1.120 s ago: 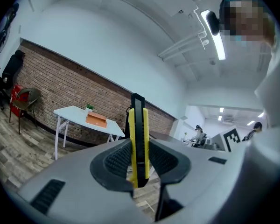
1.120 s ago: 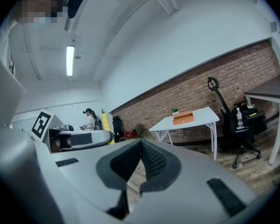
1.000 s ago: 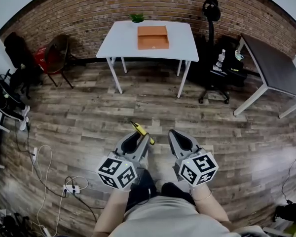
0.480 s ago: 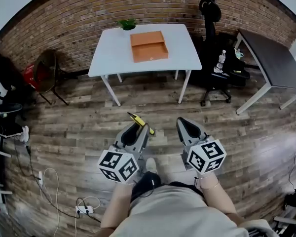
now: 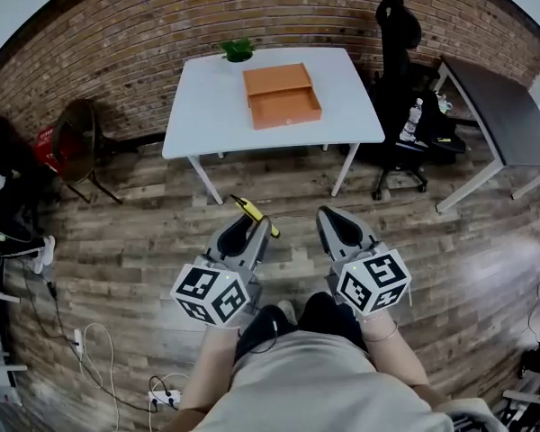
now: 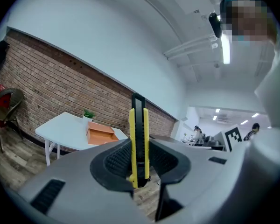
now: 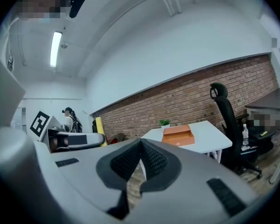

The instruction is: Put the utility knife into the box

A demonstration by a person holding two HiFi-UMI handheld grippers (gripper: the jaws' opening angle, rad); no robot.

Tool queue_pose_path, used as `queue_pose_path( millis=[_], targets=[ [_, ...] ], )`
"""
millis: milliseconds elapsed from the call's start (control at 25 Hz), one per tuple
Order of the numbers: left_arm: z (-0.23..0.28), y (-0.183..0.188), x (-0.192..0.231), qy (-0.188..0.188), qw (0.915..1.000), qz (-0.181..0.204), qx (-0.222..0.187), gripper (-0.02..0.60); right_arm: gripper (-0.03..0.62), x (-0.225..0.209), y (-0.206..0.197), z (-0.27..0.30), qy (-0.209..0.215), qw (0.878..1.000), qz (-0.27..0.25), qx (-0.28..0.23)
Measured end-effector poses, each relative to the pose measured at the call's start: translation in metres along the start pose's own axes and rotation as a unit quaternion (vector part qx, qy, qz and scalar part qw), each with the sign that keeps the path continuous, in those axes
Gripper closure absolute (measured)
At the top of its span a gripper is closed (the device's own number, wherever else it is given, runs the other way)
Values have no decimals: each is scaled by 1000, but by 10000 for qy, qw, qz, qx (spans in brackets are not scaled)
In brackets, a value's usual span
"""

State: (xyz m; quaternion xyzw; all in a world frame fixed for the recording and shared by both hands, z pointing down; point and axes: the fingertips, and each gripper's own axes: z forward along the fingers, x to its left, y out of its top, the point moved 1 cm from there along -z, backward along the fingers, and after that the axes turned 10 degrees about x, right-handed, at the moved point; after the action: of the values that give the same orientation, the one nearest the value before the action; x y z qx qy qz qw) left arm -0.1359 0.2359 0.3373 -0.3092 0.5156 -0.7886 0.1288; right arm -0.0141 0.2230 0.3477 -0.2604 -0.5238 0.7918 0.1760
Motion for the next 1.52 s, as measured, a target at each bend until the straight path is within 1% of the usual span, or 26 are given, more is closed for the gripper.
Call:
queue_pose_path(
  millis=[120,320,480,640,920,1080,1160,1240,1360,1520],
  targets=[
    [9,1,11,-27,9999,-102,17,468,595,-7,-2,11,-22,9999,42,116],
    [27,4,33,10,9998,-188,119,468,595,-18,8,38,-8,9999,25,166],
    [50,11,49,31,9997,-206,110,468,595,-37,17,65,103,9998,18,152],
    [83,20,70,140,9995,-221,168,468,595,-62,28,100,241,9995,-7,226],
    [149,62,118,302,9993,-199,138,468,595,-110,64,179,560,9981,3,258],
    [187,92,141,478,9987,-125,141,468,595,-141,86,220,763,9966,30,312],
    [206,106,154,579,9981,-191,105,468,595,-157,98,240,849,9958,15,333],
    [225,118,166,650,9975,-248,80,468,595,-175,113,257,912,9954,15,307],
    [255,135,178,733,9970,-231,43,468,595,-203,131,276,954,9951,10,250],
    [292,150,190,736,9970,-219,50,468,595,-234,141,298,980,9948,19,284]
  ],
)
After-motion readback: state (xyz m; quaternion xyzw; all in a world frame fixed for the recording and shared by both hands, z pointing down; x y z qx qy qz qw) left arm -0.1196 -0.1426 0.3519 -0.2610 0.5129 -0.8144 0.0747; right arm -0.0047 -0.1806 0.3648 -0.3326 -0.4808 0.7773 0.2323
